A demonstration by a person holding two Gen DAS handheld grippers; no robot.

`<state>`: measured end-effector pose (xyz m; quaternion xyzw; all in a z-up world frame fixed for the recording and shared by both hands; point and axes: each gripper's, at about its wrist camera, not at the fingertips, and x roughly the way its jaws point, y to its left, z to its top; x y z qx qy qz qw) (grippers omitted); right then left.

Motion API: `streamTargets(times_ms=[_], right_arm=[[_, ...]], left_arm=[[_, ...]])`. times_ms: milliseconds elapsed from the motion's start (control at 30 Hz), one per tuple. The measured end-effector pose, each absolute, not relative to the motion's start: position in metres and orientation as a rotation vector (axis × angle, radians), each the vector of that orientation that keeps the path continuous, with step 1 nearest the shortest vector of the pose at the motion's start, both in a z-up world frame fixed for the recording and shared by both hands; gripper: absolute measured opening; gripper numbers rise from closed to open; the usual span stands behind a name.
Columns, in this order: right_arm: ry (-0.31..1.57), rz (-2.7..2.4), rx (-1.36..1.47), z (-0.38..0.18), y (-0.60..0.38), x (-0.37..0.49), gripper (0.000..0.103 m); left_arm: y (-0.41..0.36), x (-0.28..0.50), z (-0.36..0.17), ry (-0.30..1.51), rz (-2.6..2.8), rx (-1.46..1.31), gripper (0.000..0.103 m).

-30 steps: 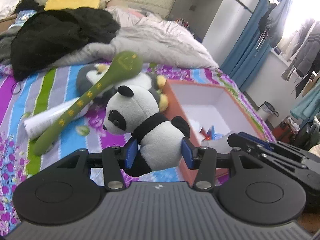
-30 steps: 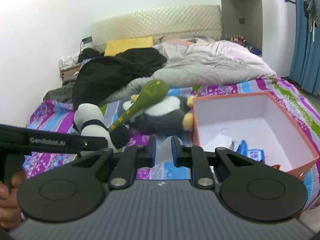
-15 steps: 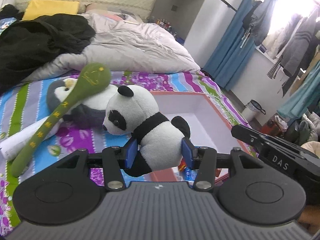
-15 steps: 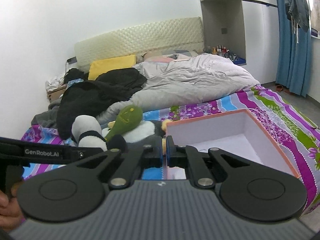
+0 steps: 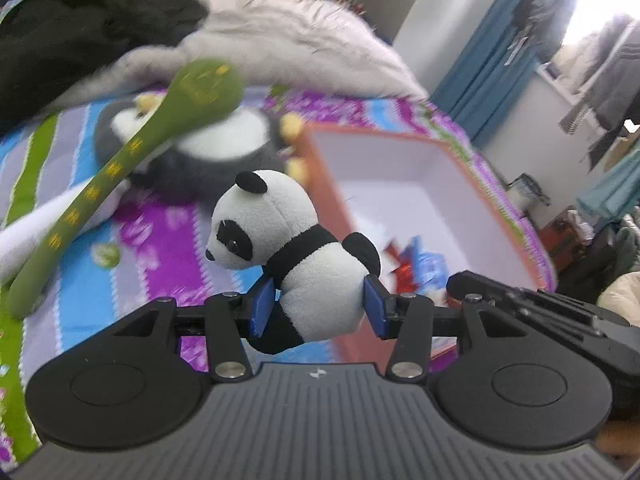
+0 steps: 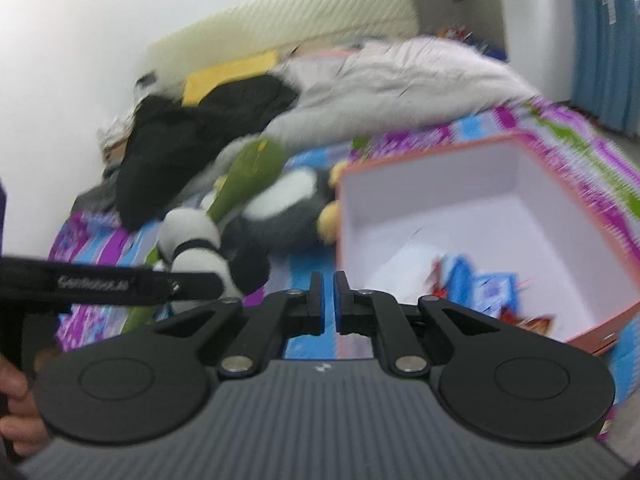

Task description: Organize soft objects

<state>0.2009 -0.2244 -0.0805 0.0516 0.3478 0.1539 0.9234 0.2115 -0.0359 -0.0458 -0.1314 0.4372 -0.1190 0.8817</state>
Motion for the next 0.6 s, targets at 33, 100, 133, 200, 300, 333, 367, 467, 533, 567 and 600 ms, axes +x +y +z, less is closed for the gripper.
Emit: streamTargets(times_ms=[33, 100, 133, 200, 300, 333, 367, 467, 533, 567, 600], right_arm=[[0.727, 0.332, 0.101, -0.086, -0.218, 0.202, 0.008], [0.750, 0.369, 0.085, -0.099, -0.201, 0.203, 0.008], [0.757, 0.388, 0.073, -0.104, -0.194, 0.204, 0.009], [0.771, 0.418, 0.049, -0.119, -0.180, 0.206, 0.009], [0.830, 0.428, 0.024, -0.144, -0.166, 0.214, 0.010], [0.853, 0.431, 0.010, -0.153, -0.160, 0.218, 0.014], [0.870, 0.433, 0.004, -0.160, -0.158, 0.220, 0.020], [0.909, 0.417, -0.008, -0.180, -0.150, 0.228, 0.044], [0.910, 0.410, -0.043, -0.189, -0.146, 0.232, 0.043], [0.909, 0.409, -0.057, -0.193, -0.143, 0.234, 0.043], [0.909, 0.415, -0.067, -0.196, -0.141, 0.237, 0.043]], left_arm=[[-0.030, 0.211, -0.053, 0.923, -0.233, -0.274, 0.054], [-0.014, 0.209, -0.068, 0.948, -0.201, -0.285, 0.054], [-0.006, 0.208, -0.075, 0.959, -0.188, -0.292, 0.054], [0.010, 0.207, -0.088, 0.980, -0.163, -0.302, 0.054], [0.028, 0.202, -0.107, 1.012, -0.136, -0.315, 0.054], [0.033, 0.200, -0.113, 1.022, -0.127, -0.322, 0.054], [0.039, 0.198, -0.120, 1.033, -0.119, -0.333, 0.054], [0.051, 0.194, -0.137, 1.064, -0.100, -0.356, 0.054], [0.056, 0.195, -0.146, 1.079, -0.093, -0.363, 0.054], [0.059, 0.195, -0.150, 1.086, -0.089, -0.368, 0.054], [0.061, 0.196, -0.154, 1.092, -0.086, -0.372, 0.054]])
